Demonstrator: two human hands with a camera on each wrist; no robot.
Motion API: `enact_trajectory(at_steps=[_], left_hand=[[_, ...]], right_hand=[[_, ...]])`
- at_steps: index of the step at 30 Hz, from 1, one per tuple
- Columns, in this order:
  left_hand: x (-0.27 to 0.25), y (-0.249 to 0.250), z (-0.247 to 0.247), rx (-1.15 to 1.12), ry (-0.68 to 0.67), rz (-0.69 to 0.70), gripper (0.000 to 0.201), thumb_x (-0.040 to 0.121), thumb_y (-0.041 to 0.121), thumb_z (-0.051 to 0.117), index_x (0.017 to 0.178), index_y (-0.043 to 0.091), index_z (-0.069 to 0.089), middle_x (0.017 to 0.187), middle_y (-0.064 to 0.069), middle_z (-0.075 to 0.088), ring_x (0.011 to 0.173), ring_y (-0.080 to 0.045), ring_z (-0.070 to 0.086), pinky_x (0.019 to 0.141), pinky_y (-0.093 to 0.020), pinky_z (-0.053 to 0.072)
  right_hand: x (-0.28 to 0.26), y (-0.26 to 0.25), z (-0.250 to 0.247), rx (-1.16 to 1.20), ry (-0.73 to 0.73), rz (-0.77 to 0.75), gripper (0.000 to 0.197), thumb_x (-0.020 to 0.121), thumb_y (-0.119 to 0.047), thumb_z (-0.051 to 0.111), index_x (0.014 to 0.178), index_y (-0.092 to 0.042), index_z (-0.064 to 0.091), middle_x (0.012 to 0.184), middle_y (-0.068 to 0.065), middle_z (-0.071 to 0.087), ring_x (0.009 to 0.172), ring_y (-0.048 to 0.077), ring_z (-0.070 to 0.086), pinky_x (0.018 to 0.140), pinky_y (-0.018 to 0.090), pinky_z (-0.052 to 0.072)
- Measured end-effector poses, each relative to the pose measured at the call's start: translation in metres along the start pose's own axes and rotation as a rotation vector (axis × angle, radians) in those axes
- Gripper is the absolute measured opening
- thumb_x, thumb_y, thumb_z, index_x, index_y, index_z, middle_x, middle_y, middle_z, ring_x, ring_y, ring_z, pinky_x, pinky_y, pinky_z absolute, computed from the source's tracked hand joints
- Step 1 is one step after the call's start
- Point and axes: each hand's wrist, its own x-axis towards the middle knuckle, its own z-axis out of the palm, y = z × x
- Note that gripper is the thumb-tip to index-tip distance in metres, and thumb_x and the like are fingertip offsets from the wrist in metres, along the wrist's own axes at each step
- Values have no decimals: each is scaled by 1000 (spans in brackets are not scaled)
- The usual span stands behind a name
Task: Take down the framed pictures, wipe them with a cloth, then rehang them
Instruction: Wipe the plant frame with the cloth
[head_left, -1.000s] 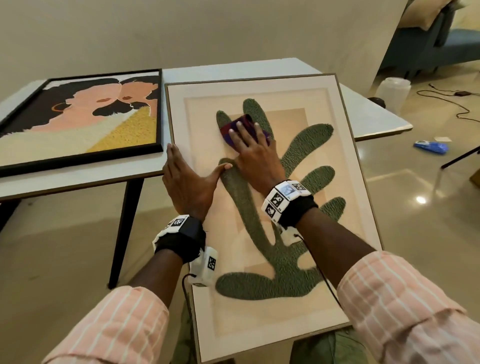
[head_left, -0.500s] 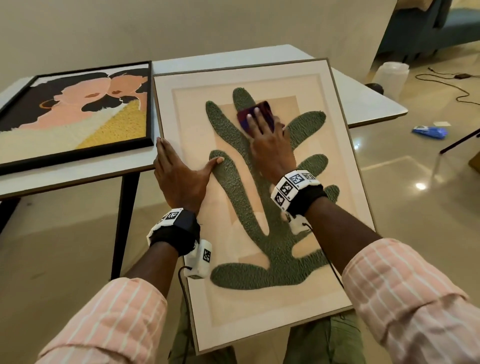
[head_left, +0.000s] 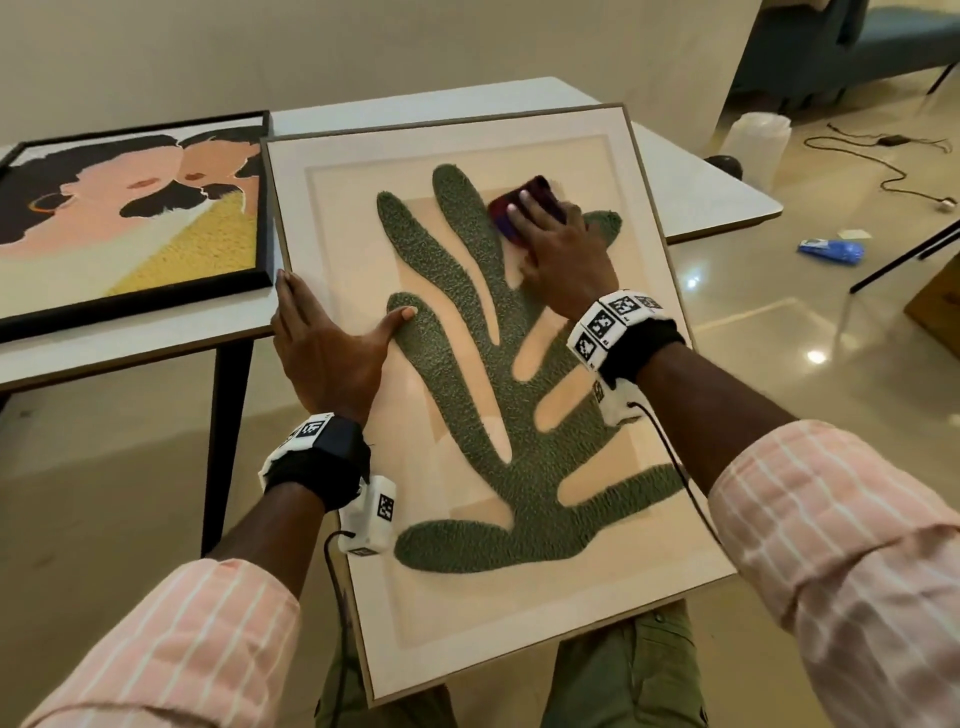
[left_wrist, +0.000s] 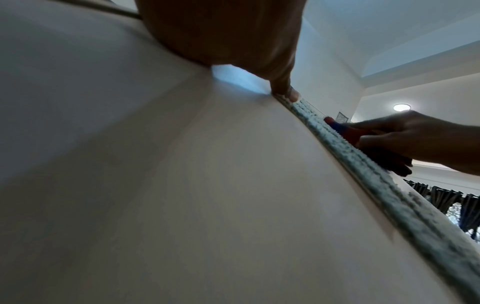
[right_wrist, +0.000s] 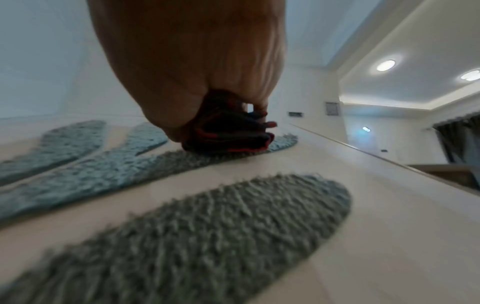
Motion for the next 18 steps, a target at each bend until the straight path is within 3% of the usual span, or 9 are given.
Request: enact_trajectory(at_steps=[3,7,11,15,18], left_hand=[[0,0,0,5,5,-6,131,59,90,54,151,1,24,155,-14,31,138,-29,35,114,-37,29],[1,0,1,0,4,-14,132,59,91,53,152,3,23,156,-12,30,139,-28,34,114,-37,29],[1,-2,0,7,-3,-14,132,59,92,52,152,3,23,156,-12,30,139,-28,33,115,-37,29],[1,-2,1,-2,-2,-7,131,60,91,52,151,2,23,156,-13,30,139,-28,33,115,-38,29],[1,-2,1,0,-3,-8,130,60,91,53,151,2,24,156,-13,29,139,-29,33,115,-38,29]], right_hand=[[5,20,-5,113,-1,246,62,93,-29,45,153,-22,28,162,0,21,133,37,32,105,51,29],[3,33,-5,-6,-19,56,61,96,-30,45,153,-20,26,162,2,20,131,39,34,102,52,32],[1,60,-3,153,-6,351,64,92,-30,48,153,-23,28,161,-3,21,132,38,32,105,53,31],[-1,36,-11,207,-53,530,64,95,-32,48,153,-18,25,162,3,20,139,41,26,109,55,30],[-15,2,-12,162,-84,523,65,96,-32,46,154,-13,22,161,9,20,139,44,24,108,54,31]])
